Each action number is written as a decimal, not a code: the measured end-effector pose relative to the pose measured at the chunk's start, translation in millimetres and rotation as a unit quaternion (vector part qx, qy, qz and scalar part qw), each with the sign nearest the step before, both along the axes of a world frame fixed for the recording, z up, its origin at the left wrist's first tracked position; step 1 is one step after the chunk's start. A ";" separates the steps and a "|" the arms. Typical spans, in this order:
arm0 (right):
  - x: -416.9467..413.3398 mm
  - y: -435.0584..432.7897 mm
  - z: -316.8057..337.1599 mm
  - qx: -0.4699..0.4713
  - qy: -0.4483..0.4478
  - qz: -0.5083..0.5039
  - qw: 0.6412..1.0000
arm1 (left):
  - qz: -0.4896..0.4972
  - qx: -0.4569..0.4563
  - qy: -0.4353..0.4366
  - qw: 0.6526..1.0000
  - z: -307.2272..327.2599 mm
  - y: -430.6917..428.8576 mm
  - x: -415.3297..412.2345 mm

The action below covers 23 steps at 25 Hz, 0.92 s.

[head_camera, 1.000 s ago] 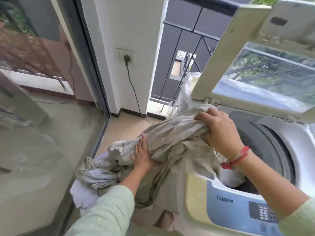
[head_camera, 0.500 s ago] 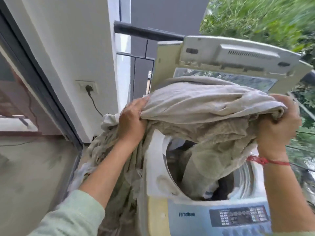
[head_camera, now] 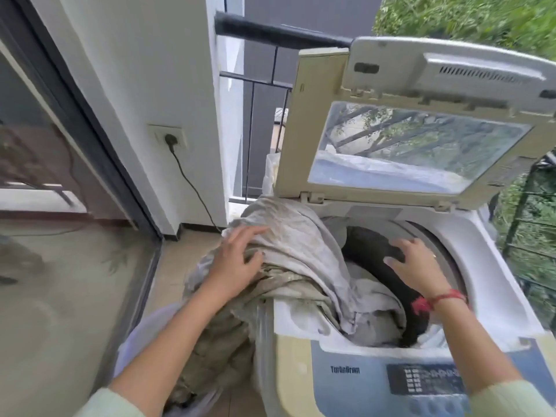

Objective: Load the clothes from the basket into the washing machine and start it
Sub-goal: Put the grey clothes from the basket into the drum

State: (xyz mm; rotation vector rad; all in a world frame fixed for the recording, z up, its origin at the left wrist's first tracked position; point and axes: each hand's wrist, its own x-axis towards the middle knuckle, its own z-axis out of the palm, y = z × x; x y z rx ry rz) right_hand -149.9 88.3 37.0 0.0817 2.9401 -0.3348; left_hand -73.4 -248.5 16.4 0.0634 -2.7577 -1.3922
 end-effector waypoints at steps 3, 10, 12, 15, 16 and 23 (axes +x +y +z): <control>0.9 -99.8 20.5 -0.218 -0.055 0.132 0.965 | 0.050 -0.198 -0.223 0.953 -52.4 -65.7 16.2; 7.8 -189.8 -14.2 -0.073 -0.078 0.206 0.973 | -0.007 -0.205 -0.253 0.945 -122.7 -57.2 -3.3; 15.6 -186.4 -19.6 -0.099 0.014 0.189 0.977 | 0.005 -0.091 -0.237 0.967 -137.8 -42.6 -11.9; 35.3 -177.2 -16.6 -0.189 0.082 0.168 0.964 | 0.066 0.029 -0.161 0.984 -145.8 -29.1 -11.8; 39.1 -171.6 -10.7 -0.232 0.082 0.162 0.956 | 0.074 0.030 -0.122 0.989 -141.8 -31.1 -11.4; 32.0 -114.5 76.7 -0.481 0.142 0.102 0.859 | 0.123 -0.138 0.263 0.947 8.2 -38.5 -28.0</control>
